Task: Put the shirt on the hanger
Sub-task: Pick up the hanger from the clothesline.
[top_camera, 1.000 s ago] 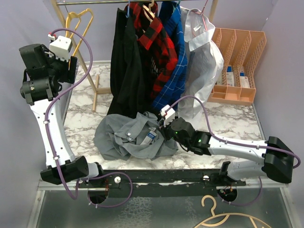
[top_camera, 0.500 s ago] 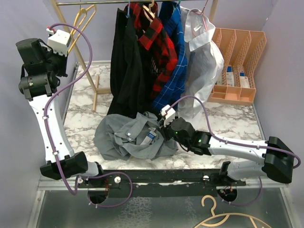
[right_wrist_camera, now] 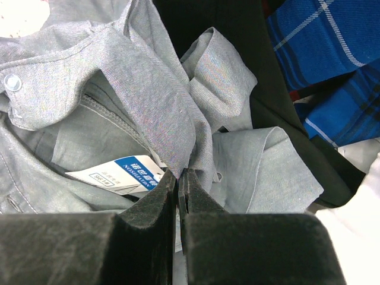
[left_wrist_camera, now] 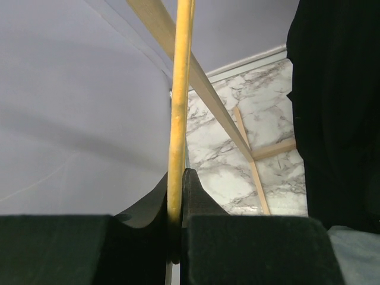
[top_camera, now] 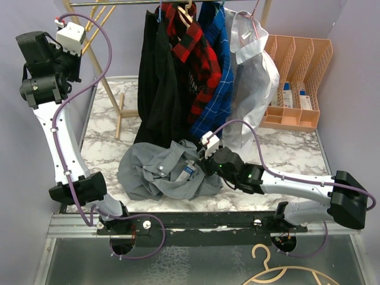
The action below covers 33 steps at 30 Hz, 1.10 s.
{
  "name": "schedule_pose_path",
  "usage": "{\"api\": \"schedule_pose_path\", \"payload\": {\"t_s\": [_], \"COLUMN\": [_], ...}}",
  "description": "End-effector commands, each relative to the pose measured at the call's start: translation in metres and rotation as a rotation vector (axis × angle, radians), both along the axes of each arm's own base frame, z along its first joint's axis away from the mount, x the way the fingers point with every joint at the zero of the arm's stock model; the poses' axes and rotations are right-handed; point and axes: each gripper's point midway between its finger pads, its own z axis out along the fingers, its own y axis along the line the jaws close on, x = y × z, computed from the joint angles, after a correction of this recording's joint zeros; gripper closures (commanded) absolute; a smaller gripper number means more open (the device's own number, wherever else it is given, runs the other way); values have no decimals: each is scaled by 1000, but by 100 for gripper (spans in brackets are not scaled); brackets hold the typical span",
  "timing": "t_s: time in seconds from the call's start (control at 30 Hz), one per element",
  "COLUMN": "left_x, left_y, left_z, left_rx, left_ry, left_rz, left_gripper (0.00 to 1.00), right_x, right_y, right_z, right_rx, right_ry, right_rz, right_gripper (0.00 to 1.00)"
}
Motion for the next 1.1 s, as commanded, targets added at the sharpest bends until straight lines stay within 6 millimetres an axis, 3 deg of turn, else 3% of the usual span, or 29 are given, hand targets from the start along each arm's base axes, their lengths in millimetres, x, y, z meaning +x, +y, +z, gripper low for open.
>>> {"api": "schedule_pose_path", "payload": {"t_s": [0.0, 0.17, 0.53, 0.7, 0.87, 1.07], "left_x": [11, 18, 4, -21, -51, -87], "left_y": [1, 2, -4, -20, -21, -32], "left_z": [-11, -39, -84, -106, -108, -87], "left_rx": [-39, -65, -18, 20, 117, 162], "left_ry": [35, 108, 233, 299, 310, 280], "left_rz": [-8, -14, -90, -196, -218, -271], "left_gripper": [100, 100, 100, 100, 100, 100], "right_x": [-2, -4, -3, -7, -22, -25], "right_y": [5, 4, 1, 2, -5, -28], "right_z": [8, 10, 11, 12, 10, 19], "right_rx": [33, 40, 40, 43, 44, 111], "right_ry": [18, 21, 19, 38, 93, 67], "right_rz": [18, 18, 9, 23, 57, -7], "right_gripper": [99, 99, 99, 99, 96, 99]}}
